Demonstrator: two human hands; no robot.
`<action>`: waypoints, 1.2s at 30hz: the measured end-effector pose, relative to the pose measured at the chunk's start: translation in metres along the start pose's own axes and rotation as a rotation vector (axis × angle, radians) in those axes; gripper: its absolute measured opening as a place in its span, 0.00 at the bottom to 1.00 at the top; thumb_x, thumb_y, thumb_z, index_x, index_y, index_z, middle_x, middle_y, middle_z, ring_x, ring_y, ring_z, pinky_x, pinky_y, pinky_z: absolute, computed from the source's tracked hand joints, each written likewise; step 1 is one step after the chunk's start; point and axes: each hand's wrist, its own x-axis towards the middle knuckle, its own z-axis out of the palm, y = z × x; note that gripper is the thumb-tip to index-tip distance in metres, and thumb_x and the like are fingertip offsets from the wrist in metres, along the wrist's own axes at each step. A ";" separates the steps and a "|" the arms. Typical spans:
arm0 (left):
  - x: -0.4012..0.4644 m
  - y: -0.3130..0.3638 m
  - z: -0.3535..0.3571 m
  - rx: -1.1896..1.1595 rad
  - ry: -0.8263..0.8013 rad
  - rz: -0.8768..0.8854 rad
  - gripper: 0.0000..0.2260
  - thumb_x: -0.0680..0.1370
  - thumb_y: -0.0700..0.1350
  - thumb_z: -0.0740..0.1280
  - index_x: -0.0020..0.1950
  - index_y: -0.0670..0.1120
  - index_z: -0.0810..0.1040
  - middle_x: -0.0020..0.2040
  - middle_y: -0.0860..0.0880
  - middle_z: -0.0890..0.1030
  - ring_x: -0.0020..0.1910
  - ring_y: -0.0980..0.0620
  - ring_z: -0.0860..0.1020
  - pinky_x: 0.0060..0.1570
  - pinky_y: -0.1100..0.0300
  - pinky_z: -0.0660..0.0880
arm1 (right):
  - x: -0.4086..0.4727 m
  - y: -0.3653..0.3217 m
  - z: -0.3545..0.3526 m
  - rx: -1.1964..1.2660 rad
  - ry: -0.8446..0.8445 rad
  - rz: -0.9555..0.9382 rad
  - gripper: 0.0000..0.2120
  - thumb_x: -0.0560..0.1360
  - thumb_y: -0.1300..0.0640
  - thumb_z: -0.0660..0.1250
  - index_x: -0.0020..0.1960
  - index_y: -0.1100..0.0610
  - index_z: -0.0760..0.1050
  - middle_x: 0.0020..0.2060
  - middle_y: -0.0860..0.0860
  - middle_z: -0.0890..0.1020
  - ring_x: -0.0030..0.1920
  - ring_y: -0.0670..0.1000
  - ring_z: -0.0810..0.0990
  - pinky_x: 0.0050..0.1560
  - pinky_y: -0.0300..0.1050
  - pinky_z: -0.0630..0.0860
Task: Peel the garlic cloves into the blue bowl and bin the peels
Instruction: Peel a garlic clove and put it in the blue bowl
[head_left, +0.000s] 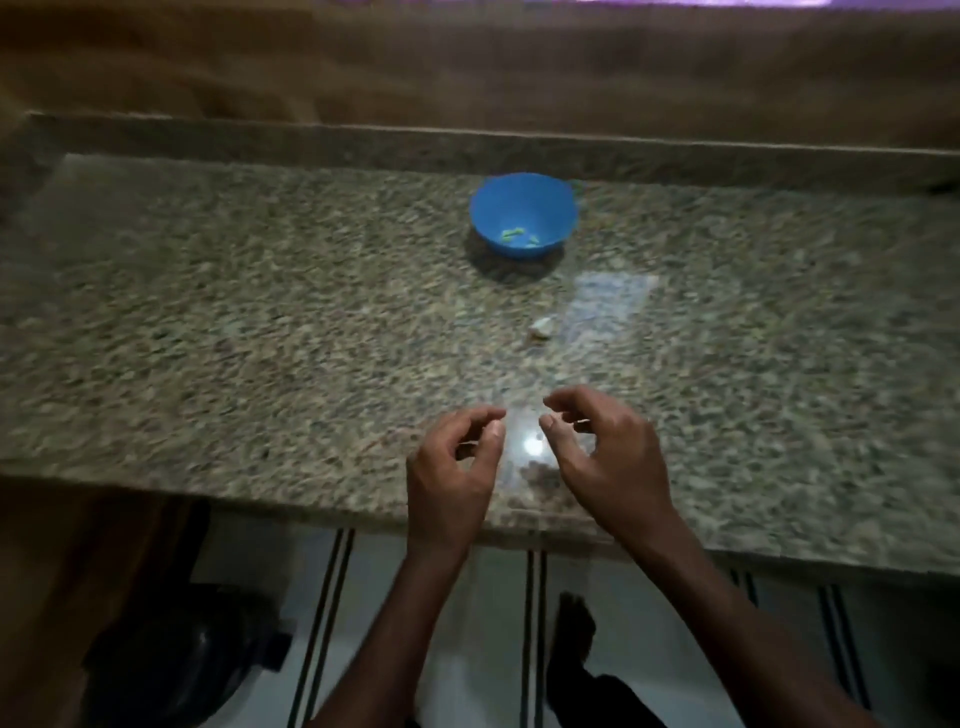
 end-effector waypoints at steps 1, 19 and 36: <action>0.010 -0.001 0.022 0.024 -0.027 0.008 0.07 0.81 0.43 0.70 0.56 0.48 0.86 0.51 0.55 0.86 0.50 0.59 0.83 0.48 0.66 0.78 | 0.007 0.016 -0.010 -0.023 0.003 0.019 0.13 0.77 0.47 0.66 0.54 0.53 0.82 0.48 0.45 0.85 0.46 0.47 0.84 0.48 0.50 0.81; 0.094 -0.063 0.164 0.842 -0.193 0.287 0.20 0.80 0.51 0.64 0.71 0.47 0.72 0.67 0.45 0.72 0.66 0.45 0.69 0.64 0.46 0.68 | 0.148 0.168 -0.029 -0.393 -0.007 0.244 0.07 0.76 0.60 0.73 0.54 0.56 0.80 0.47 0.54 0.79 0.45 0.56 0.77 0.42 0.42 0.64; 0.094 -0.060 0.164 0.855 -0.204 0.314 0.20 0.79 0.50 0.66 0.70 0.46 0.75 0.67 0.42 0.75 0.65 0.42 0.72 0.60 0.46 0.68 | 0.318 0.055 0.041 -0.310 -0.131 -0.210 0.08 0.75 0.61 0.66 0.49 0.54 0.84 0.44 0.53 0.86 0.47 0.59 0.84 0.43 0.50 0.78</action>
